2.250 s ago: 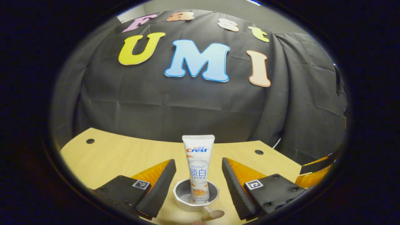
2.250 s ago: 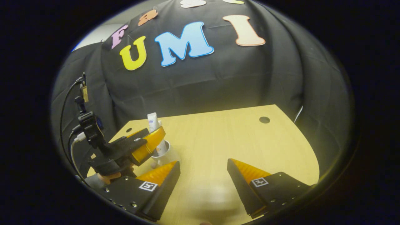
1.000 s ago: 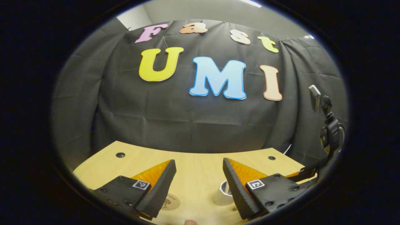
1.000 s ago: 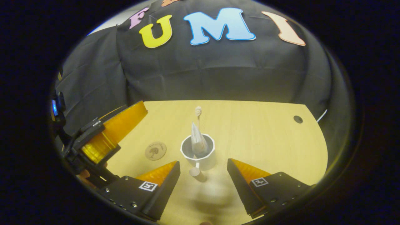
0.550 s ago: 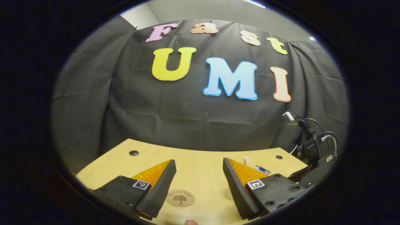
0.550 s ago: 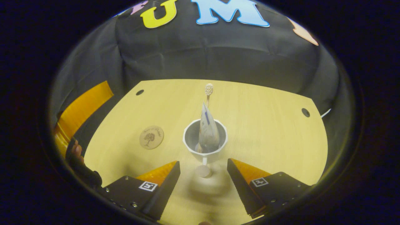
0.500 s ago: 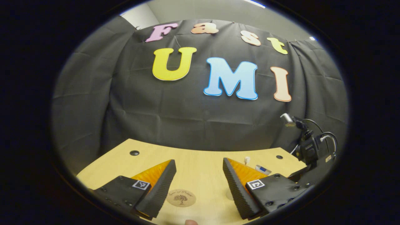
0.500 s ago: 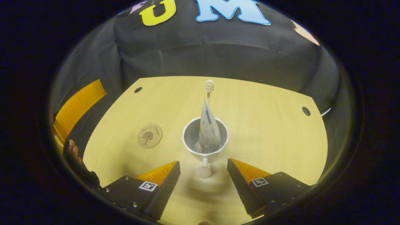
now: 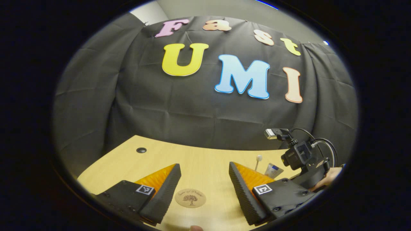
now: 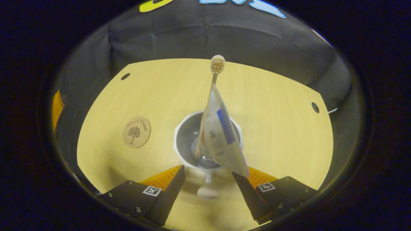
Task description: Put the toothbrush and toothpaste on the desktop into the cup, then pick up the cup and place it on the coaster on the desktop.
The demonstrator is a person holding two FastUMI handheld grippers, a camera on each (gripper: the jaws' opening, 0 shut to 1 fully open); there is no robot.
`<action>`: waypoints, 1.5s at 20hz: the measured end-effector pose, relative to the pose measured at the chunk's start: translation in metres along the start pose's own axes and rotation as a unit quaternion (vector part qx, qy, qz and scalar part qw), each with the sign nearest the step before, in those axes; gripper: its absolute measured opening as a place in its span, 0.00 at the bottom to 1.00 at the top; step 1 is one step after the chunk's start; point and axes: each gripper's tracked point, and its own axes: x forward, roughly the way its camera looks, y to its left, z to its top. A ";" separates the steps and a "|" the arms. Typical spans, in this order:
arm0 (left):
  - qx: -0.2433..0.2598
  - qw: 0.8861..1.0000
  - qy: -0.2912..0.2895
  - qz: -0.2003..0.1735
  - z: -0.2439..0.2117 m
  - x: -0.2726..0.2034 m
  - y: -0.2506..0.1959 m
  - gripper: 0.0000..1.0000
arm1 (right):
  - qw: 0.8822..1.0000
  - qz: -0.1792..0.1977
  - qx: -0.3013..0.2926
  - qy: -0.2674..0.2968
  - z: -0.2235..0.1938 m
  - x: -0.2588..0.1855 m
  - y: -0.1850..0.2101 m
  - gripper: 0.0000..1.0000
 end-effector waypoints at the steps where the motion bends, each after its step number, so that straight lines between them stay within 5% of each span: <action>1: -0.004 1.000 0.004 0.000 -0.004 0.000 0.002 0.93 | 1.000 0.000 0.001 0.007 -0.002 0.003 0.002 0.92; 2: -0.009 1.000 0.008 0.002 -0.005 -0.001 0.005 0.96 | 1.000 -0.001 0.000 0.013 -0.003 0.005 0.002 0.84; 10: -0.021 0.999 0.021 0.020 -0.016 -0.002 0.030 0.96 | 0.999 -0.010 -0.002 0.047 -0.010 0.018 0.000 0.78; 13: -0.025 0.999 0.024 0.026 -0.020 -0.003 0.038 0.96 | 0.999 -0.023 -0.003 0.049 -0.010 0.021 -0.003 0.66; 15: -0.026 0.999 0.028 0.030 -0.022 -0.004 0.042 0.96 | 0.998 -0.028 -0.004 0.051 -0.012 0.023 -0.007 0.48; 17: -0.028 0.999 0.029 0.030 -0.023 -0.005 0.043 0.96 | 0.998 -0.033 0.005 0.055 -0.013 0.024 -0.007 0.46; 18: -0.028 0.999 0.029 0.030 -0.023 -0.006 0.044 0.96 | 0.998 -0.032 0.012 0.057 -0.014 0.023 -0.006 0.29; 29: -0.033 0.998 0.027 0.040 -0.022 -0.015 0.059 0.96 | 0.999 -0.035 -0.004 0.036 -0.008 0.018 -0.002 0.23; 30: -0.035 0.998 0.027 0.041 -0.022 -0.017 0.060 0.96 | 0.999 -0.032 -0.004 0.035 -0.007 0.015 0.001 0.32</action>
